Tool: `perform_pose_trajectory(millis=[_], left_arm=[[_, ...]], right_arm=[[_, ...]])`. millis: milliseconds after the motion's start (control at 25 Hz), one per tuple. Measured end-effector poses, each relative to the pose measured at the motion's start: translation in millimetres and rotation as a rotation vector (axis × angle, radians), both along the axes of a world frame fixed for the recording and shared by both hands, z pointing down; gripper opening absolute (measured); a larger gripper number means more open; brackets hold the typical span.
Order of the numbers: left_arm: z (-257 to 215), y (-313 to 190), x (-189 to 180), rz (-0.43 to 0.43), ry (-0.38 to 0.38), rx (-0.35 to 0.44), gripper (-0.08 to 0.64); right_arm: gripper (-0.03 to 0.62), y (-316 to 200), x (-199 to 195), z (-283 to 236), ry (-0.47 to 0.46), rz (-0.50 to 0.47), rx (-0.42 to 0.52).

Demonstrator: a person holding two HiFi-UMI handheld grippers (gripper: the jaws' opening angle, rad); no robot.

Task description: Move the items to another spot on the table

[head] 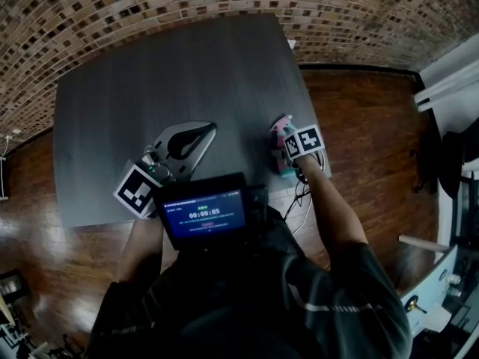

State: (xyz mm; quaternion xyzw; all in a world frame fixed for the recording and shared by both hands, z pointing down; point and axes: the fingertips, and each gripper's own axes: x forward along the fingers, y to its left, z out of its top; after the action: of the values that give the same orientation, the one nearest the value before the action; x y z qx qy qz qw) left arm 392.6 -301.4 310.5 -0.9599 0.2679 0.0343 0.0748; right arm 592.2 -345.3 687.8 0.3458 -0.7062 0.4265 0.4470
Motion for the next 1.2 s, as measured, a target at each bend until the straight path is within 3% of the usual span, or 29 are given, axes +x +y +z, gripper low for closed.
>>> perform_pose_trajectory(millis=[280, 440, 720, 960, 1200], left_arm=[[-16.4, 4.3, -11.6, 0.007, -0.017, 0.036, -0.003], [-63.9, 23.4, -48.4, 0.039, -0.004, 0.109, -0.003], [-109.0, 63.4, -84.5, 0.079, -0.052, 0.196, -0.003], [-140.4, 93.8, -119.7, 0.094, -0.042, 0.234, -0.003], [-138.2, 132.2, -144.7, 0.125, -0.034, 0.231, -0.003]], right_arm=[[0.365, -7.7, 2.6, -5.6, -0.036, 0.069, 0.109], [0.365, 8.2, -22.8, -67.0, -0.08, 0.115, 0.24], [0.367, 29.9, -67.4, -158.6, -0.157, 0.128, 0.449], [0.367, 58.8, -95.3, -187.3, -0.177, 0.142, 0.527], [0.367, 100.9, -135.9, -210.9, -0.215, 0.153, 0.575]])
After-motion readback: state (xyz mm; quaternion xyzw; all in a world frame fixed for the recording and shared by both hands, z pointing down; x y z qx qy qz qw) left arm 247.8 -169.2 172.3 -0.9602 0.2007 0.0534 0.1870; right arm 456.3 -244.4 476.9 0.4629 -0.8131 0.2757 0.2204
